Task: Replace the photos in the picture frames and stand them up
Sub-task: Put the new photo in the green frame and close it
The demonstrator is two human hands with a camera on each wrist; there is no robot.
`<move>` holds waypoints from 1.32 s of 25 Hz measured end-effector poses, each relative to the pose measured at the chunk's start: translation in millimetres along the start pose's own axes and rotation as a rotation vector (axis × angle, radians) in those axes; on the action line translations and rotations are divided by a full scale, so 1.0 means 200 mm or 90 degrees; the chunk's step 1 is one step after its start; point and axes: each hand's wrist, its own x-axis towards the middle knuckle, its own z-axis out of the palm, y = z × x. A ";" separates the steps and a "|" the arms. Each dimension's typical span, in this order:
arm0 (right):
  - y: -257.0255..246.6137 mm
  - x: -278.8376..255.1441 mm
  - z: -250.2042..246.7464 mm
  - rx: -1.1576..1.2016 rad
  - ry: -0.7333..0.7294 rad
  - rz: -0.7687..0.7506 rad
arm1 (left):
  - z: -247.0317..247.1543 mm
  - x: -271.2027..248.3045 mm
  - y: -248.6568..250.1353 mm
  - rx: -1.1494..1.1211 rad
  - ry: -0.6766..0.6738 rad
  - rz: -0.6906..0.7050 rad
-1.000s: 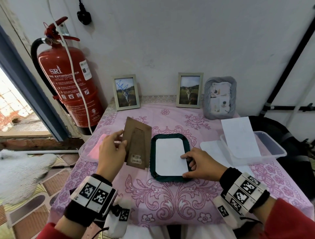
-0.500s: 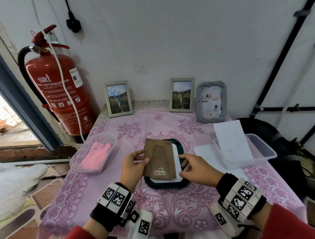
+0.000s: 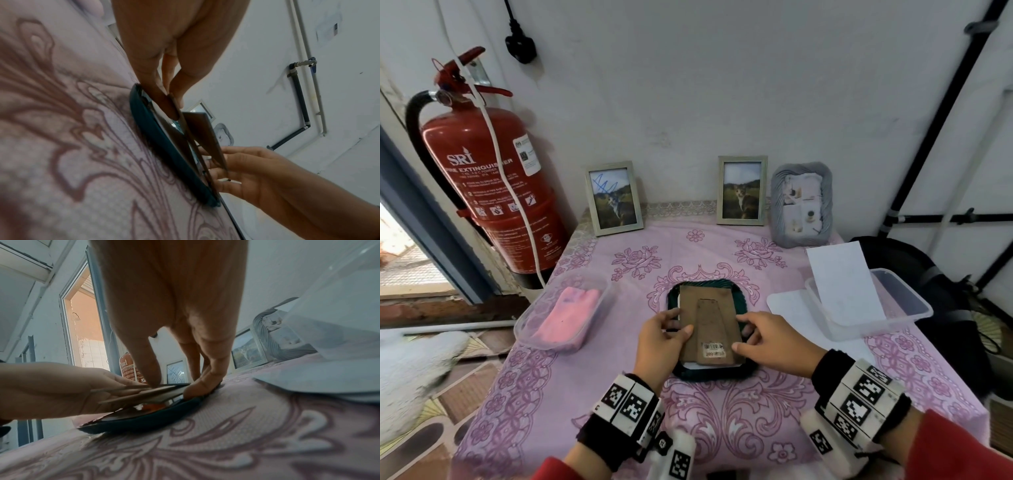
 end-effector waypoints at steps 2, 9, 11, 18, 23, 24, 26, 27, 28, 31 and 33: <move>0.00 0.00 0.00 -0.014 -0.004 -0.011 | 0.01 0.00 0.00 0.052 0.002 0.022; -0.01 0.00 0.00 -0.070 -0.013 -0.017 | -0.04 0.00 -0.01 0.423 0.057 0.104; -0.02 0.00 0.00 -0.070 0.000 -0.007 | -0.04 0.01 0.00 0.471 0.037 0.073; -0.05 0.03 -0.01 -0.118 -0.039 -0.009 | -0.04 0.02 -0.01 0.520 -0.021 0.039; -0.06 0.05 -0.04 -0.076 -0.043 0.021 | -0.06 0.02 -0.01 0.520 0.034 0.032; -0.06 0.05 -0.04 -0.077 -0.035 0.031 | -0.07 0.02 -0.02 0.525 0.038 0.036; -0.06 0.06 -0.04 -0.096 -0.035 0.042 | -0.07 0.02 -0.03 0.538 0.020 0.042; -0.06 0.06 -0.04 -0.103 -0.042 0.044 | -0.08 0.02 -0.03 0.534 0.015 0.042; -0.07 0.07 -0.05 -0.106 -0.044 0.049 | -0.09 0.02 -0.03 0.523 0.015 0.041; -0.08 0.12 -0.12 -0.109 0.004 0.058 | -0.12 0.07 0.01 0.484 0.039 0.048; -0.09 0.18 -0.16 -0.100 0.047 0.065 | -0.13 0.13 0.04 0.475 0.041 0.064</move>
